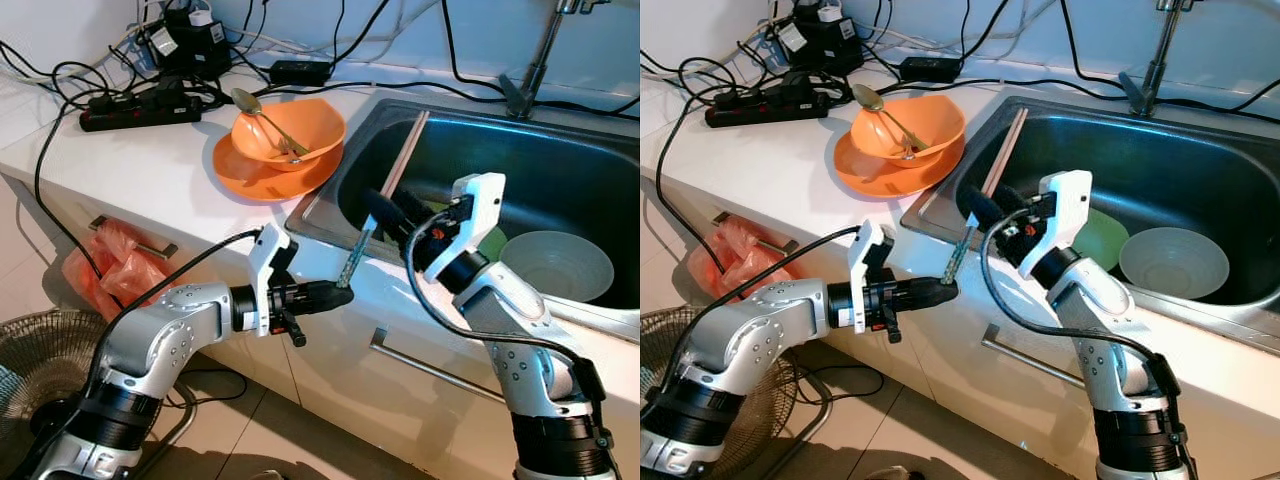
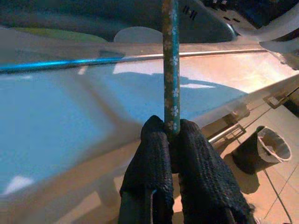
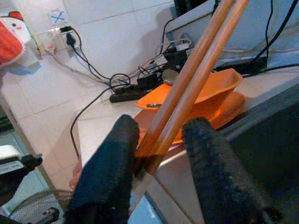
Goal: Kitchen organization
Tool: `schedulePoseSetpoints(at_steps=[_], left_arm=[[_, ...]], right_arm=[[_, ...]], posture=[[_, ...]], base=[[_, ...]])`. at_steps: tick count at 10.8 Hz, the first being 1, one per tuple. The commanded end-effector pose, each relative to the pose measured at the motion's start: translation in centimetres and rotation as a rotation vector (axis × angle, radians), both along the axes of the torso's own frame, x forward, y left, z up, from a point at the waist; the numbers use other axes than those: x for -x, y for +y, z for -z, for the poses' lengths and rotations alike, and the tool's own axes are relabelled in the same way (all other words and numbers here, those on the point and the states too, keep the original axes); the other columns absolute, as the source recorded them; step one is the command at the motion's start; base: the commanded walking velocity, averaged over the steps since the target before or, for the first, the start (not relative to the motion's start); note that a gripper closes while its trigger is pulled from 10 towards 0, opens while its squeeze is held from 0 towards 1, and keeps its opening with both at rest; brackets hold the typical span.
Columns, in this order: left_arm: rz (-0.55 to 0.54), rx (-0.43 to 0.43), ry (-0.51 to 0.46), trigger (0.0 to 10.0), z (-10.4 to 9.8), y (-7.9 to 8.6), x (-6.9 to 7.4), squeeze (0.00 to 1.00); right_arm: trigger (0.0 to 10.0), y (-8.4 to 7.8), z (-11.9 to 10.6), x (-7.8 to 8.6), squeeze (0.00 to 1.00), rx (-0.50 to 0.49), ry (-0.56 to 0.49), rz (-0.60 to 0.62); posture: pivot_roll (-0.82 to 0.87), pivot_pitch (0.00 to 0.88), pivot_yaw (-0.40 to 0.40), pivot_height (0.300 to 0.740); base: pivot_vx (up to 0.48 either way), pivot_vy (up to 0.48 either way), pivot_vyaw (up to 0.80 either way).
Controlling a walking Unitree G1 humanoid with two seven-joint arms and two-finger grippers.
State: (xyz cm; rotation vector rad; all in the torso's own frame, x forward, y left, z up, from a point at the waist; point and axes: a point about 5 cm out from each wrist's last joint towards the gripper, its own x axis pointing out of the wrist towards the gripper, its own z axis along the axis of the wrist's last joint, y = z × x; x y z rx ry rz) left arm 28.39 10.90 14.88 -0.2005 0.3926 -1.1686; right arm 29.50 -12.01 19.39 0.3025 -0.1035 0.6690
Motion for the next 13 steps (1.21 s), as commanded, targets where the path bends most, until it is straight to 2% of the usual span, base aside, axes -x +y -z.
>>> schedulePoseSetpoints(at_steps=[1, 5, 8, 9, 10, 11, 12, 13], left_arm=[[-0.003, -0.007, -0.031, 0.0, -0.6, 0.3, -0.3, 0.0], [0.023, 0.002, -0.025, 0.0, -0.3, -0.1, -0.1, 0.0], [0.039, 0.006, -0.022, 0.0, -0.1, -0.5, 0.0, 0.0], [0.04, 0.006, -0.022, 1.8, -0.1, -0.5, 0.0, 0.0], [0.038, 0.025, 0.002, 9.7, -0.1, -0.5, -0.1, 0.0], [0.032, 0.039, 0.007, 10.0, -0.2, -0.4, -0.1, 0.79], [0.047, 0.061, 0.015, 10.0, -0.4, -0.5, 0.0, 1.0], [0.038, 0.067, 0.003, 10.0, -0.6, -0.6, -0.1, 1.0]], right_arm=[[0.0, 0.0, 0.2, 0.0, 0.0, -0.027, 0.03, -0.018], [0.0, 0.1, 1.0, 1.0, 0.0, -0.149, 0.125, -0.163], [0.0, 0.0, 1.4, 1.6, 0.0, -0.161, 0.158, -0.209], [0.0, 0.1, 1.5, 1.8, 0.0, -0.164, 0.165, -0.222], [0.0, 0.0, 1.5, 1.8, 0.0, -0.164, 0.171, -0.217], [0.0, 0.0, 1.6, 1.7, 0.0, -0.166, 0.174, -0.212], [0.0, -0.1, 1.5, 1.4, 0.0, -0.168, 0.175, -0.185], [0.0, -0.6, 1.5, 0.6, 0.0, -0.169, 0.179, -0.106]], posture=[[0.06, 0.039, 0.117, 0.74], [0.06, 0.035, 0.117, 0.74], [0.05, 0.039, 0.116, 0.74], [0.05, 0.039, 0.114, 0.74], [0.05, 0.041, 0.115, 0.74], [0.05, 0.041, 0.115, 0.74], [0.06, 0.042, 0.113, 0.74], [0.06, 0.042, 0.112, 0.74]], base=[[0.0, 0.0, 0.0], [0.0, 0.0, 0.0], [0.0, 0.0, 0.0], [0.0, 0.0, 0.0], [0.0, 0.0, 0.0], [0.0, 0.0, 0.0], [0.0, 0.0, 0.0], [0.0, 0.0, 0.0]])
